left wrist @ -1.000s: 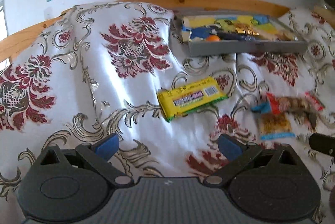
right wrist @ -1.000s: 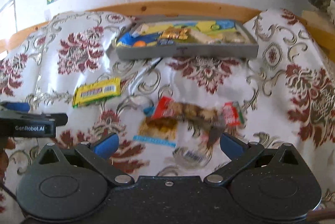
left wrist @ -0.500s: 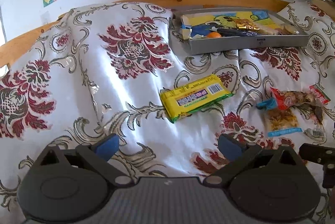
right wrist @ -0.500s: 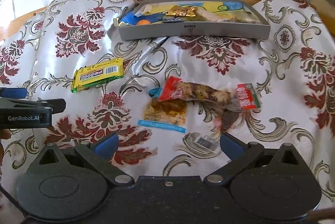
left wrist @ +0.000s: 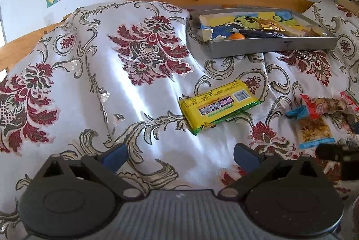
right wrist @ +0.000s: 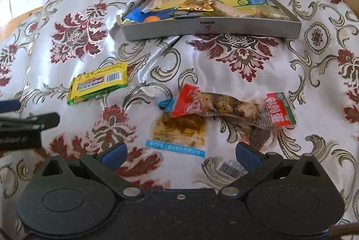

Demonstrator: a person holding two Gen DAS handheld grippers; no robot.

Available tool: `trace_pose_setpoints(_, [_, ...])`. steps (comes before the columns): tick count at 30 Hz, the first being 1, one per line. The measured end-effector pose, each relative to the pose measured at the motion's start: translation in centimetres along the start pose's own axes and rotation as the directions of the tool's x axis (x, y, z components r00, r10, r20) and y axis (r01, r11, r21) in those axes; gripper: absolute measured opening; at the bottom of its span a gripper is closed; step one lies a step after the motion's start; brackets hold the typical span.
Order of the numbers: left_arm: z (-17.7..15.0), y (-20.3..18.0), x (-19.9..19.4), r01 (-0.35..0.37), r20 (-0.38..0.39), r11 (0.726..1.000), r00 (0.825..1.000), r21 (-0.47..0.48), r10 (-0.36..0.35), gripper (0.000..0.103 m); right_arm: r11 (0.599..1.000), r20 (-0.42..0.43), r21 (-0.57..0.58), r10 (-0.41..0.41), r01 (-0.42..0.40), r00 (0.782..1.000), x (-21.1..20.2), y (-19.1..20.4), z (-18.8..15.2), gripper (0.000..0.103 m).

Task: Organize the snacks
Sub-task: 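Move the left tool to the yellow wafer bar while the right approaches the clear snack bag, then close the left gripper on the yellow wafer bar while the right grasps the clear snack bag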

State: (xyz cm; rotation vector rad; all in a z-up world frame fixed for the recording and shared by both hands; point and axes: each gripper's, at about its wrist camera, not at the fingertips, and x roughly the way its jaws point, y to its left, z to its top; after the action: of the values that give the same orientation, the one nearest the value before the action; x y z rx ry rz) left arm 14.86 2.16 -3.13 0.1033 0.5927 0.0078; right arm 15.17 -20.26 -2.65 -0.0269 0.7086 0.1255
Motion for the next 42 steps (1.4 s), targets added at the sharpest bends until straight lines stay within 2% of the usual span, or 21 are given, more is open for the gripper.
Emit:
trace_pose_setpoints(5, [1.3, -0.2, 0.8, 0.047, 0.017, 0.998, 0.999, 0.044, -0.048, 0.102, 1.000, -0.007, 0.023, 0.005, -0.005, 1.000, 1.7, -0.6, 0.6, 0.102])
trace_pose_setpoints(8, [2.8, -0.6, 1.4, 0.084, 0.055, 0.988, 0.994, 0.128, -0.092, 0.102, 0.999, -0.012, 0.034, 0.011, -0.010, 1.000, 2.7, -0.9, 0.9, 0.102])
trace_pose_setpoints(11, [4.4, -1.4, 2.6, 0.129, 0.062, 0.961, 0.987, 0.246, -0.148, 0.102, 1.000, -0.004, 0.015, 0.013, -0.013, 1.000, 3.4, -0.7, 1.3, 0.102])
trace_pose_setpoints(13, [5.1, -2.0, 3.7, 0.163, 0.047, 0.932, 0.981, 0.324, -0.188, 0.102, 1.000, -0.011, 0.021, 0.017, -0.017, 1.000, 4.0, -0.8, 1.6, 0.102])
trace_pose_setpoints(16, [6.0, -2.8, 5.6, 0.193, 0.000, 0.893, 0.977, 0.406, -0.211, 0.102, 1.000, -0.020, 0.013, 0.014, -0.014, 1.000, 4.6, -0.7, 1.8, 0.102])
trace_pose_setpoints(18, [6.4, -3.1, 6.8, 0.207, -0.029, 0.877, 0.976, 0.433, -0.216, 0.102, 1.000, -0.021, 0.006, 0.009, -0.009, 1.000, 4.9, -0.6, 1.8, 0.102])
trace_pose_setpoints(24, [7.2, -3.0, 9.1, 0.270, -0.111, 0.861, 0.963, 0.431, -0.246, 0.103, 1.000, -0.030, -0.027, -0.004, 0.004, 1.000, 5.9, -0.2, 2.1, 0.102])
trace_pose_setpoints(29, [7.2, -3.3, 9.7, 0.271, -0.147, 0.867, 0.962, 0.418, -0.230, 0.102, 0.999, -0.014, -0.047, 0.005, -0.005, 1.000, 6.1, 0.1, 1.9, 0.102])
trace_pose_setpoints(32, [7.2, -3.2, 10.1, 0.292, -0.180, 0.875, 0.954, 0.386, -0.239, 0.101, 0.999, -0.002, -0.046, 0.014, -0.014, 1.000, 5.9, 0.0, 1.7, 0.102])
trace_pose_setpoints(35, [7.2, -2.7, 10.3, 0.333, -0.220, 0.884, 0.937, 0.329, -0.271, 0.095, 0.998, 0.011, -0.052, 0.020, -0.020, 1.000, 5.6, -0.1, 1.5, 0.096])
trace_pose_setpoints(37, [7.1, -2.6, 10.0, 0.339, -0.226, 0.885, 0.934, 0.320, -0.276, 0.089, 0.998, 0.019, -0.060, 0.032, -0.031, 0.999, 5.4, 0.0, 1.4, 0.087])
trace_pose_setpoints(42, [6.9, -3.3, 9.2, 0.335, -0.245, 0.882, 0.933, 0.330, -0.263, 0.075, 0.997, 0.026, -0.064, 0.038, -0.037, 0.999, 5.1, 0.0, 1.3, 0.080])
